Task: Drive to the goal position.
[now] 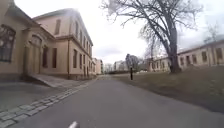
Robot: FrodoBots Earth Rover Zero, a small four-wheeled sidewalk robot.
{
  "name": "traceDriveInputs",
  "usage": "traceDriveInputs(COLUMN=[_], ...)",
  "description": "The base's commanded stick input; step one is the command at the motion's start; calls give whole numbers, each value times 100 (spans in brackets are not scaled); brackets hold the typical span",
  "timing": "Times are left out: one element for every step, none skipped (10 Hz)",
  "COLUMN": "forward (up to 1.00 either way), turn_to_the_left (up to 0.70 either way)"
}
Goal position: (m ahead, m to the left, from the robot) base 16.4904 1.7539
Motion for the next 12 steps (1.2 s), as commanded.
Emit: traceDriveInputs(forward=[70,70,70,70,70,70,70,70,70,70,70,70], turn_to_the_left=[-3,-1,0,0,0,0,0,0,0,0,0,0])
